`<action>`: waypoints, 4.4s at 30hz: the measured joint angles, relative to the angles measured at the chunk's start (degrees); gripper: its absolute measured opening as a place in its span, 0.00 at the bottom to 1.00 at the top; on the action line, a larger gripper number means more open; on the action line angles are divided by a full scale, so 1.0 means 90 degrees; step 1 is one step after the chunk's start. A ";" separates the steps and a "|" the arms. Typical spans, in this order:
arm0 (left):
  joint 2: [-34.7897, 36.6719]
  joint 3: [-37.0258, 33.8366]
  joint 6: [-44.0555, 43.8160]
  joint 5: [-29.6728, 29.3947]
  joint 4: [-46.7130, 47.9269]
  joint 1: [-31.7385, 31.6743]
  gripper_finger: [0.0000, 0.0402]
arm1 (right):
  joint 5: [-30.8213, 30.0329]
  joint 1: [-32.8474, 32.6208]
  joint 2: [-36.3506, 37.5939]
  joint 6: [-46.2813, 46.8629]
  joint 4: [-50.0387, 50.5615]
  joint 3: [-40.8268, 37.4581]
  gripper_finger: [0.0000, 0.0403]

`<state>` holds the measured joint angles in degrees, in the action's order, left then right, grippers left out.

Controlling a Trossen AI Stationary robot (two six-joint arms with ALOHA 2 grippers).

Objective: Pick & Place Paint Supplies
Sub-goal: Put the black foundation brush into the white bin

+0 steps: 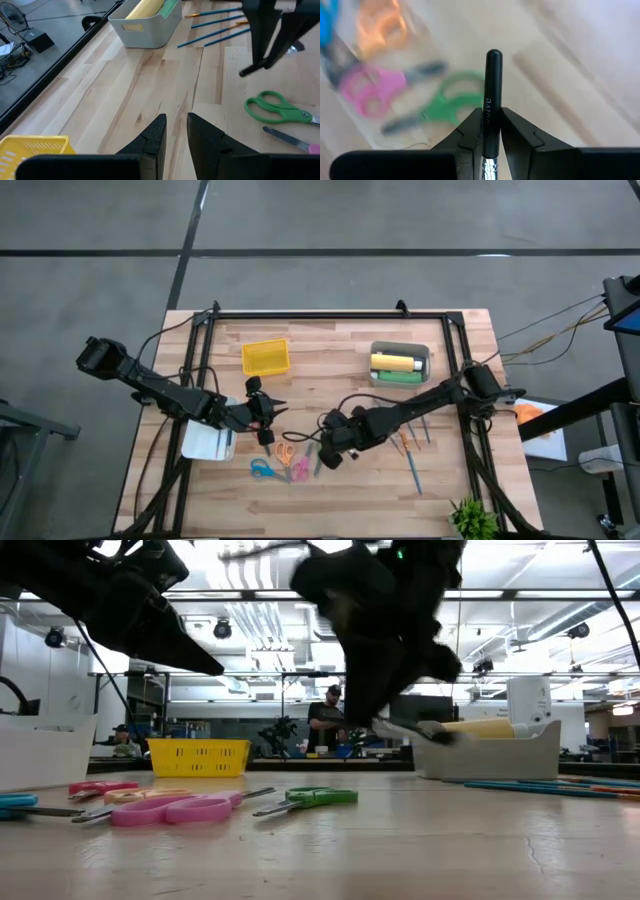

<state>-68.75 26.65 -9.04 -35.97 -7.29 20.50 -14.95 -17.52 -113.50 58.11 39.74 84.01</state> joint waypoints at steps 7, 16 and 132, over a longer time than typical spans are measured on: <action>0.0000 0.0000 0.0000 0.0000 0.0001 0.0001 0.19 | -0.0648 0.0189 0.0024 -0.0784 -0.1994 -0.0044 0.15; 0.0000 0.0000 0.0000 0.0001 0.0030 0.0001 0.19 | -0.0444 0.0628 -0.0201 -0.1032 -0.3415 -0.0241 0.15; 0.0000 0.0000 0.0000 0.0000 0.0511 0.0000 0.19 | -0.2361 -0.0227 0.1582 -0.3891 -0.4246 -0.1901 0.32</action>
<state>-68.75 26.65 -9.04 -35.97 -2.69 20.50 -36.20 -19.56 -99.26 23.09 1.53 66.90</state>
